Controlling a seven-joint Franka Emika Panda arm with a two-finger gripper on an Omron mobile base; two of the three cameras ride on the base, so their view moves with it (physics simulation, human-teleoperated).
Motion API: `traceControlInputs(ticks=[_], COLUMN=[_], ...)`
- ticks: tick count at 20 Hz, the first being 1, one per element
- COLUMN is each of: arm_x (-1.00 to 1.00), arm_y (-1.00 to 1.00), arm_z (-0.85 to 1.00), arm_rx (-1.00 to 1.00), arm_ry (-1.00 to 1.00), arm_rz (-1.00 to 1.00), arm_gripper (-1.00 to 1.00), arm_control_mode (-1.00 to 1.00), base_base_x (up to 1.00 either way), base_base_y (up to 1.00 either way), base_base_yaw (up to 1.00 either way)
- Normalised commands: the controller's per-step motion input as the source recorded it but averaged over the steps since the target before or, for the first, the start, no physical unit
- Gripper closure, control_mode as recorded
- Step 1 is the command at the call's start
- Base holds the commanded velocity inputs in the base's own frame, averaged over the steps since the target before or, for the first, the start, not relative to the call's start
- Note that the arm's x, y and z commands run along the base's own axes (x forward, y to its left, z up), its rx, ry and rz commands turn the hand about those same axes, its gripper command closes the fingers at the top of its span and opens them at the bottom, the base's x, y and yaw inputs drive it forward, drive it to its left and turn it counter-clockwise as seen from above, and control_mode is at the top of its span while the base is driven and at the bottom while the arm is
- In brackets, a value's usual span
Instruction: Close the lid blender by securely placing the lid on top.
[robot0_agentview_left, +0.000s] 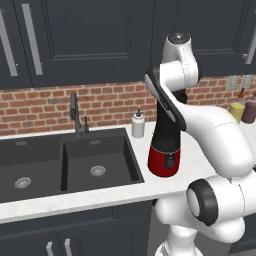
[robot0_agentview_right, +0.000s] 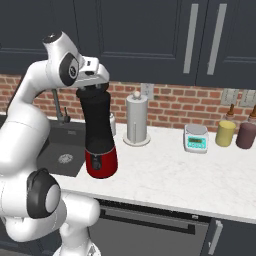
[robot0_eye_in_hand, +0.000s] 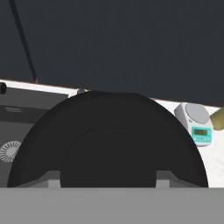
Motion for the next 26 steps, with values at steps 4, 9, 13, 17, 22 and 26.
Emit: traceControlInputs(ticks=[4,9,13,17,22,26], arm_x=[0.44,0.33,0.12,0.13,-0.02,-0.11], arm_y=[0.0,-0.11,-0.33,-0.53,-0.04,-0.42], arm_z=[-0.16,-0.2,-0.18,0.0,0.0,0.0], arm_rx=[0.0,0.0,0.0,0.11,0.02,0.0], arm_ry=[0.0,0.0,0.0,0.0,0.01,0.0], arm_rz=[0.03,0.03,0.03,0.0,0.0,0.0], arm_gripper=[1.0,1.0,1.0,1.0,1.0,1.0], arm_control_mode=[-1.0,-1.0,-1.0,-1.0,-1.0,-1.0], base_base_x=[0.0,0.0,0.0,0.0,0.0,0.0], base_base_y=[0.0,0.0,0.0,0.0,0.0,0.0], base_base_yaw=[0.0,0.0,0.0,0.0,0.0,0.0])
